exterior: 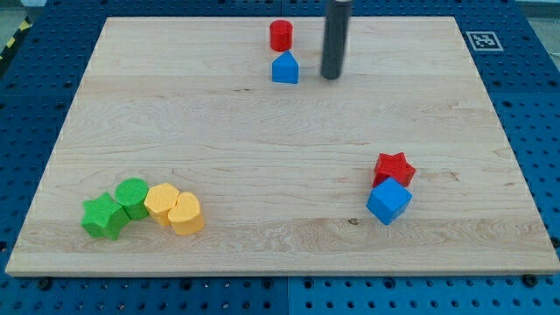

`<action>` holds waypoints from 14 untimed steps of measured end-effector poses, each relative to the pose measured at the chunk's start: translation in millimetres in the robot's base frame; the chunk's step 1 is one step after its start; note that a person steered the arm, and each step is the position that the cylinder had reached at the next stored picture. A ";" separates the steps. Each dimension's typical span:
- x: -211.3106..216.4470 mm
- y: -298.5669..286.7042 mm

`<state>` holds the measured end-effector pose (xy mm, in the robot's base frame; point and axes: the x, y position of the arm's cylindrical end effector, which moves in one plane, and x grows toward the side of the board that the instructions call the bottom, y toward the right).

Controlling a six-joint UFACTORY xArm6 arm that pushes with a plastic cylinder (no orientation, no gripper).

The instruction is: Move blue cube towards center

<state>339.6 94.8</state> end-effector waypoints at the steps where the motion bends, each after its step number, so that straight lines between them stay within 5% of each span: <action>1: 62.8 61.1; 3: 226.6 93.4; 4: 252.2 36.9; 8: 255.6 66.2; 11: 249.9 30.0; 14: 175.8 -17.6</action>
<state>515.4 77.2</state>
